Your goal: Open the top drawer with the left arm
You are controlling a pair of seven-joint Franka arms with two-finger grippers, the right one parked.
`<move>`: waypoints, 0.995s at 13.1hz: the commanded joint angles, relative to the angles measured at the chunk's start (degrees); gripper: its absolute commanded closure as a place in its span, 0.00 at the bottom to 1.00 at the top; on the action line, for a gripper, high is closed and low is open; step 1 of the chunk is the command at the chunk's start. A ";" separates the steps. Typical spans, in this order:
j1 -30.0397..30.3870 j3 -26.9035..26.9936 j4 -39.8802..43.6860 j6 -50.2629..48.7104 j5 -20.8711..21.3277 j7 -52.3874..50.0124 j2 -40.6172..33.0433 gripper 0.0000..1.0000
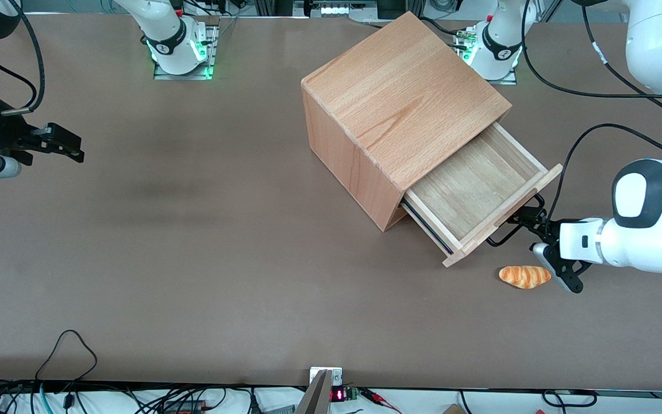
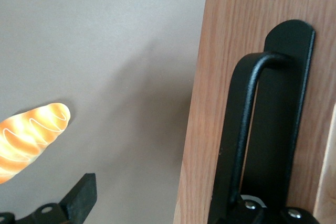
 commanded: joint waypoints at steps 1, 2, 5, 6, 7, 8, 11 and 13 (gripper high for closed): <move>0.92 -0.07 3.85 -1.22 -0.55 0.95 2.10 0.00; 1.36 -0.07 3.85 -1.04 -0.55 0.95 2.10 0.00; 1.45 -0.07 5.77 -1.22 -0.55 0.77 2.98 0.00; 1.45 -0.07 5.87 -1.22 -0.55 0.77 2.98 0.00; 1.45 -0.07 5.87 -1.39 -0.55 0.69 2.98 0.00; 1.45 -0.07 5.87 -1.39 -0.55 0.60 2.89 0.00; 1.45 -0.16 6.22 -2.09 -0.64 0.33 2.89 0.00; 1.54 -0.16 6.22 -2.10 -1.78 0.33 2.80 0.00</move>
